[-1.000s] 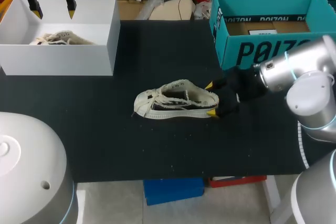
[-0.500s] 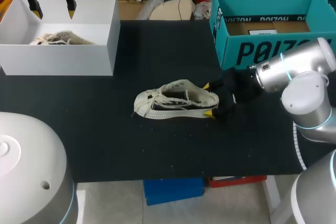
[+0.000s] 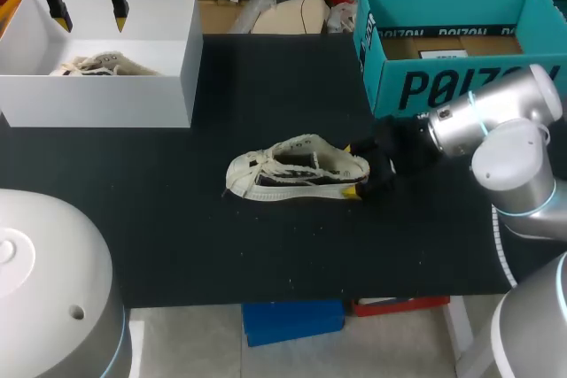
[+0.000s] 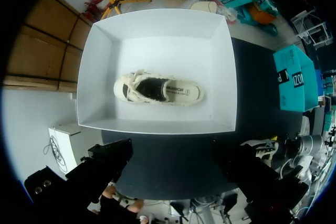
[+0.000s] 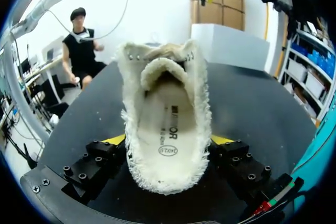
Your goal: Take the shoe out of the shoebox, open the shoe tongue, remove and reinsert the insole, then place the shoe into the shoebox
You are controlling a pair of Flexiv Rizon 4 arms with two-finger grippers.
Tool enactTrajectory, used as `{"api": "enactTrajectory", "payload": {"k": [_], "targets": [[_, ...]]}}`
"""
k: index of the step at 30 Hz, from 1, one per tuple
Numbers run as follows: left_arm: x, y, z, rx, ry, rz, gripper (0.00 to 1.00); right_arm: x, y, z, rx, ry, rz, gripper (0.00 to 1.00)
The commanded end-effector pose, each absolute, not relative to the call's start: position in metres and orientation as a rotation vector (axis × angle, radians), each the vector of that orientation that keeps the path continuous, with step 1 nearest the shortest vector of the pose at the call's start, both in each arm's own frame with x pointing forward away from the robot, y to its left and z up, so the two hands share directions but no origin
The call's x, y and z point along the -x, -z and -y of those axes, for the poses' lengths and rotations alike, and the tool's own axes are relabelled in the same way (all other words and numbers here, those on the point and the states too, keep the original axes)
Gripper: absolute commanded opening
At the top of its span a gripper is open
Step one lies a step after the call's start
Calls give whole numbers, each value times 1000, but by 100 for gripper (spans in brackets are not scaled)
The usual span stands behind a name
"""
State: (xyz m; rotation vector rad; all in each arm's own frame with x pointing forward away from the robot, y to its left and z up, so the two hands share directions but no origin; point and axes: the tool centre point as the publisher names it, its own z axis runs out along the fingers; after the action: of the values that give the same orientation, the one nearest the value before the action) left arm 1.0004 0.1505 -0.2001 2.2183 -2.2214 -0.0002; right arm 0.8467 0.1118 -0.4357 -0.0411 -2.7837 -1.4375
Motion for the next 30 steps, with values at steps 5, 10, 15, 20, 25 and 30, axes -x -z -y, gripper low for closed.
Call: {"api": "enactTrajectory", "payload": {"k": [5, 10, 15, 20, 25, 30], "targets": [[-997, 189, -136, -2257, -8, 2255, 100, -848, 437, -113, 43, 1434, 2785, 0], [-975, 176, -98, -2281, 10, 2250, 100, -848, 437, -113, 43, 1434, 2785, 0], [-943, 184, -54, -2313, 66, 2240, 100, -848, 437, -113, 43, 1434, 2785, 0], [-908, 193, -10, -2322, 75, 2228, 100, -848, 437, -113, 43, 1434, 2785, 0], [-875, 198, 33, -2240, 56, 2287, 100, -848, 437, -113, 43, 1434, 2785, 0], [-860, 199, 48, -2138, 77, 2347, 100, -848, 437, -113, 43, 1434, 2785, 0]]}}
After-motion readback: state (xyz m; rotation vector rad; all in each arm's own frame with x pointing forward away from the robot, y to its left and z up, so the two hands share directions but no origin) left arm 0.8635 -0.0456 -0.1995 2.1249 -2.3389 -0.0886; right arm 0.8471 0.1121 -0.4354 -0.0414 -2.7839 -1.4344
